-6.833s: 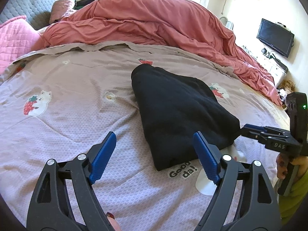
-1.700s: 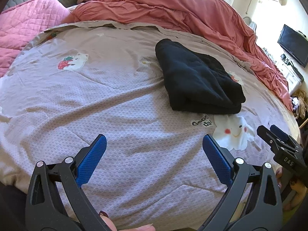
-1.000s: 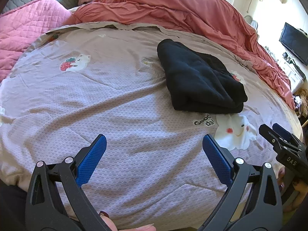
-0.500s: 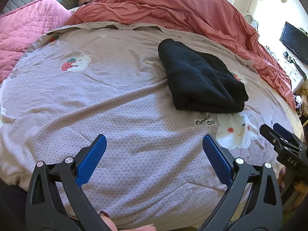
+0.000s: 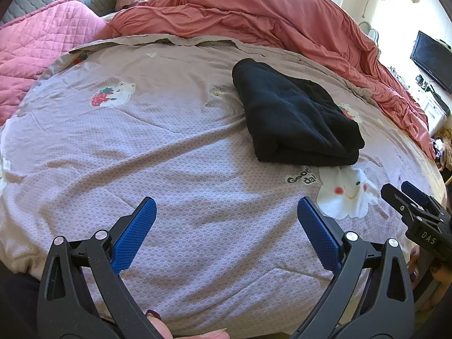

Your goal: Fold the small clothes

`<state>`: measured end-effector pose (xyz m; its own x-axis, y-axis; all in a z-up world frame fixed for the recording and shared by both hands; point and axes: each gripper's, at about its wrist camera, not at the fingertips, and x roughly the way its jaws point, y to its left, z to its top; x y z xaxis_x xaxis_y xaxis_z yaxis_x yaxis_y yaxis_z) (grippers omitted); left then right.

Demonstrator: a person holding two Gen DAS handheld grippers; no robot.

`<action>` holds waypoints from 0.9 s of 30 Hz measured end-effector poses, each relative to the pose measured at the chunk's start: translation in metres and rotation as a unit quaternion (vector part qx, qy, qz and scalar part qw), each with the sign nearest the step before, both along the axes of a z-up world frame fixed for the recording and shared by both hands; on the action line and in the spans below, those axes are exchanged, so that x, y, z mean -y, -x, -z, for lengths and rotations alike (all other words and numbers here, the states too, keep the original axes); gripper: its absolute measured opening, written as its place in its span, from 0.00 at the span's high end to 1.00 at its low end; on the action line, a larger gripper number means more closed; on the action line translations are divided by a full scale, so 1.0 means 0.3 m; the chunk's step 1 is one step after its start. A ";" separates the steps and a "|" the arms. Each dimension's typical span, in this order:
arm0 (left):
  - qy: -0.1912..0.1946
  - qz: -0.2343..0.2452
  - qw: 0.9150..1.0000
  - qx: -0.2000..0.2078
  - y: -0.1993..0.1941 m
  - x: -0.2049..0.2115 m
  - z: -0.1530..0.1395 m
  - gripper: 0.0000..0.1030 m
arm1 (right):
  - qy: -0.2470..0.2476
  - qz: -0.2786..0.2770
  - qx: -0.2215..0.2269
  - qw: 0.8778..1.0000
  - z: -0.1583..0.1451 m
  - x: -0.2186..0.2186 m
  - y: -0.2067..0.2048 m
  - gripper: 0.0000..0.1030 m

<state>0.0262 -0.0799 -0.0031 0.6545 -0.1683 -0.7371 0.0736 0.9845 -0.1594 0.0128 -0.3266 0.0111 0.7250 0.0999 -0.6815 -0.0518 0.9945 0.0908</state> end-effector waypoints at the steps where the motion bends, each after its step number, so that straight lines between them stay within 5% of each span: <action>1: -0.001 0.000 1.000 0.000 0.000 -0.001 -0.001 0.09 | 0.000 -0.001 -0.001 1.000 0.001 0.000 0.000 0.05; 27: -0.005 0.000 1.000 0.000 -0.001 -0.006 -0.002 0.09 | 0.003 0.004 -0.001 1.000 0.000 0.009 0.009 0.05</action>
